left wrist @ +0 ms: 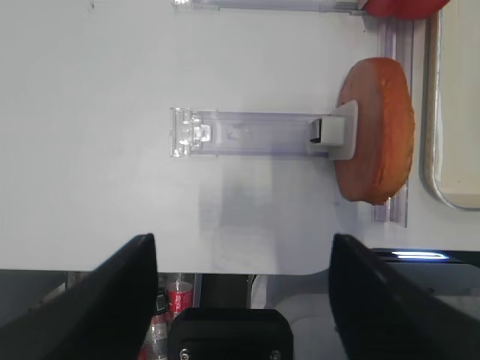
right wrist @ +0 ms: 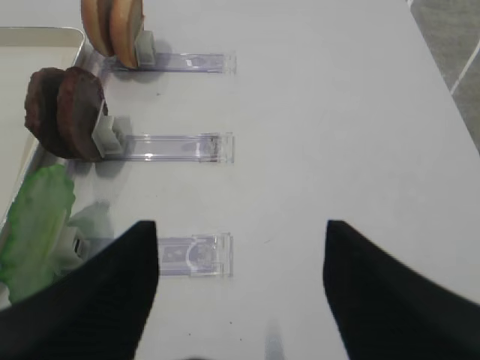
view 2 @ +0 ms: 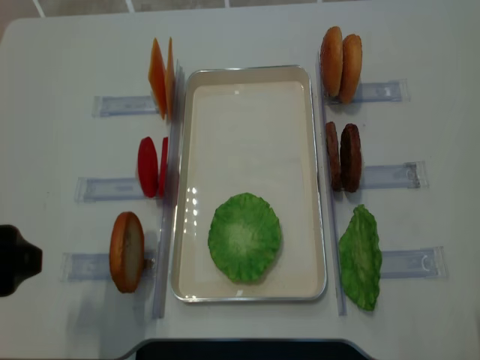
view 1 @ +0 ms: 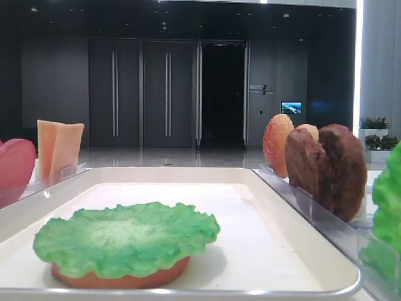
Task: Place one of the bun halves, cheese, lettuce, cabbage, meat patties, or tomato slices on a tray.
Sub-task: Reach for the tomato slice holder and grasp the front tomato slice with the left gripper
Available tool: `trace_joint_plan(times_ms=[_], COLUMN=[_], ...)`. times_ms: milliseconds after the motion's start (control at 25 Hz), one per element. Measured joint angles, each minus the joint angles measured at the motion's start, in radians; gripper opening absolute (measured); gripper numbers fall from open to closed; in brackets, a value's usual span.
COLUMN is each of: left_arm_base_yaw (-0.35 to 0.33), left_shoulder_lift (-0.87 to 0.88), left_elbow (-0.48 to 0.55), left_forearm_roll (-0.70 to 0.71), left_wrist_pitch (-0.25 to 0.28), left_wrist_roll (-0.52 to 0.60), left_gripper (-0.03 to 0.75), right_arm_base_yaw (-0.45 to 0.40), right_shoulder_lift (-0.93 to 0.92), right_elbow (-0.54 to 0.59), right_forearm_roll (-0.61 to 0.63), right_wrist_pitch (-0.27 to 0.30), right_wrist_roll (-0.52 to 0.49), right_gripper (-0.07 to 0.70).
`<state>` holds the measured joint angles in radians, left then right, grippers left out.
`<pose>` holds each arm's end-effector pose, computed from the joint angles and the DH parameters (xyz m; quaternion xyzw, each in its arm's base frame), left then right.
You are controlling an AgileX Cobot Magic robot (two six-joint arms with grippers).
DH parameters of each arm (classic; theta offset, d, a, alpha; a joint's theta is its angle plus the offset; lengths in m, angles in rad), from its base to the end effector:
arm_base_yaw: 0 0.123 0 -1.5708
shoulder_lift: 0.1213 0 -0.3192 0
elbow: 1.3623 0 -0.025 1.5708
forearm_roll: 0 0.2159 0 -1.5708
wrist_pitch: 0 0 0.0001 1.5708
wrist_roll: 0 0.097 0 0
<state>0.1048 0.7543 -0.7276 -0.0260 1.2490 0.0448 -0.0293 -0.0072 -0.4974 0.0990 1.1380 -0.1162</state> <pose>0.0456 0.0024 0.3161 -0.0311 0.9812 0.0013 0.1904 -0.0690 0.0107 0.2504 -0.0417 0.8696 0.0136 0.4919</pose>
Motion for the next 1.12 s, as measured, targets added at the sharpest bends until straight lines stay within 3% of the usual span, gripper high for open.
trace_joint_plan(times_ms=[1120], left_arm_base_yaw=[0.000], left_shoulder_lift=[0.661], left_elbow=[-0.464], left_forearm_roll=[0.026], left_wrist_pitch=[-0.024], left_wrist_roll=[-0.004], left_gripper=[0.537], right_arm_base_yaw=[0.000], right_shoulder_lift=[0.000], right_elbow=[0.000], right_forearm_roll=[0.000], right_wrist_pitch=[0.000], right_wrist_roll=[0.000], right_gripper=[0.478])
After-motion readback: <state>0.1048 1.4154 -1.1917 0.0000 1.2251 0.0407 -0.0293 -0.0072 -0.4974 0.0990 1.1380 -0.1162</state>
